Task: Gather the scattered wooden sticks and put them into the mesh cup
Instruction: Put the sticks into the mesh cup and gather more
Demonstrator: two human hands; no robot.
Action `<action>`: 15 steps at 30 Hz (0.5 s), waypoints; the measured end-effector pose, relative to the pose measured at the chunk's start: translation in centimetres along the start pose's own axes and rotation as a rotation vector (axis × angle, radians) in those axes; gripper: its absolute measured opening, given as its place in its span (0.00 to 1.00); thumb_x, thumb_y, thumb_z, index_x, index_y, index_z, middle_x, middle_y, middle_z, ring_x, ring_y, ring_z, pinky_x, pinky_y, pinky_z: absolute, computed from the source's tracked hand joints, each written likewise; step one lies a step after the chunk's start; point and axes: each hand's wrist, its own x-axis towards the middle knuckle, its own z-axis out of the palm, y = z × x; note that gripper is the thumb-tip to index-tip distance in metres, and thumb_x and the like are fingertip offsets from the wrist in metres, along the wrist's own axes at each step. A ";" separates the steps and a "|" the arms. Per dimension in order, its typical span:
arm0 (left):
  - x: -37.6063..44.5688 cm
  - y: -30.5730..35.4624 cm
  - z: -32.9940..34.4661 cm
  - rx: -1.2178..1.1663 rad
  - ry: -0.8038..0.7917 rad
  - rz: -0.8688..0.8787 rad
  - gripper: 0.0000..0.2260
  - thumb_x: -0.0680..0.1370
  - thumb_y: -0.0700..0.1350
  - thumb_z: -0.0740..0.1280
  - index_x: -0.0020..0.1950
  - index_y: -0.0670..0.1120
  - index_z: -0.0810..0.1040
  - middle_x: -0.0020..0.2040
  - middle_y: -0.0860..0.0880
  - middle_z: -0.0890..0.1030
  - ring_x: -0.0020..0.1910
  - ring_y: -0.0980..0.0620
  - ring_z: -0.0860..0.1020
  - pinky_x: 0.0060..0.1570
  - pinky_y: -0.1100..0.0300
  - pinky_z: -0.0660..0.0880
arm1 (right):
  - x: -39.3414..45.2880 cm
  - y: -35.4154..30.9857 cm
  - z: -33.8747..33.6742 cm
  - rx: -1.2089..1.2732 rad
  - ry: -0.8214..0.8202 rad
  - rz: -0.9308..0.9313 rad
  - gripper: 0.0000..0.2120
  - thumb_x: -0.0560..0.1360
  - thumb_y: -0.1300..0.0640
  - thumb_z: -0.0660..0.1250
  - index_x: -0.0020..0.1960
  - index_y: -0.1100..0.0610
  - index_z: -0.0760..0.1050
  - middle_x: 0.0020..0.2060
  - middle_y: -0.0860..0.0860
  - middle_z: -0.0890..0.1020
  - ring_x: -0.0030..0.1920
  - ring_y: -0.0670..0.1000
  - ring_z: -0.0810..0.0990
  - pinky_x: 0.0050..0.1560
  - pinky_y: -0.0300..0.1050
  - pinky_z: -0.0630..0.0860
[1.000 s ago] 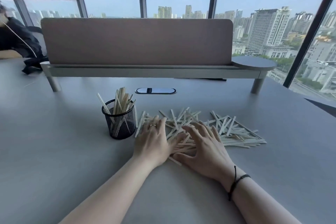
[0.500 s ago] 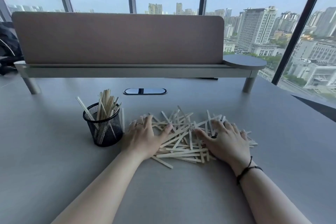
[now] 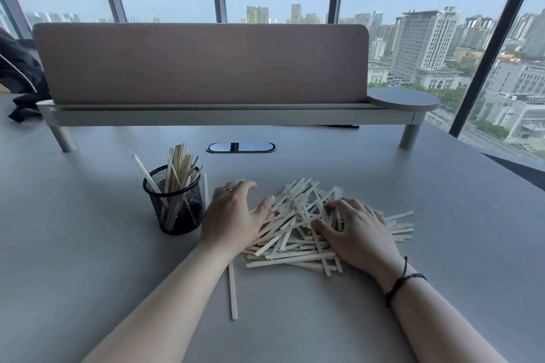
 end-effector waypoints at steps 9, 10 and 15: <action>1.3 -1.4 1.0 0.169 -0.307 -0.370 0.45 0.75 0.75 0.47 0.81 0.44 0.53 0.80 0.33 0.55 0.80 0.36 0.54 0.78 0.43 0.53 | 0.4 0.2 0.2 -0.001 -0.017 0.006 0.28 0.72 0.28 0.58 0.66 0.42 0.73 0.68 0.44 0.74 0.69 0.51 0.70 0.70 0.48 0.60; 1.2 -1.4 0.9 0.157 -0.308 -0.336 0.44 0.76 0.74 0.49 0.81 0.43 0.55 0.80 0.35 0.58 0.80 0.38 0.56 0.77 0.45 0.55 | 0.4 0.2 0.3 -0.001 -0.017 0.006 0.29 0.72 0.27 0.58 0.66 0.42 0.73 0.68 0.44 0.74 0.69 0.51 0.70 0.70 0.48 0.61; 0.0 -1.1 -0.1 -0.121 -0.290 -0.141 0.29 0.79 0.62 0.64 0.73 0.47 0.70 0.70 0.48 0.78 0.67 0.46 0.76 0.62 0.58 0.71 | 0.5 0.3 0.4 0.008 -0.025 -0.005 0.31 0.71 0.25 0.56 0.66 0.42 0.73 0.67 0.44 0.74 0.68 0.51 0.71 0.69 0.48 0.62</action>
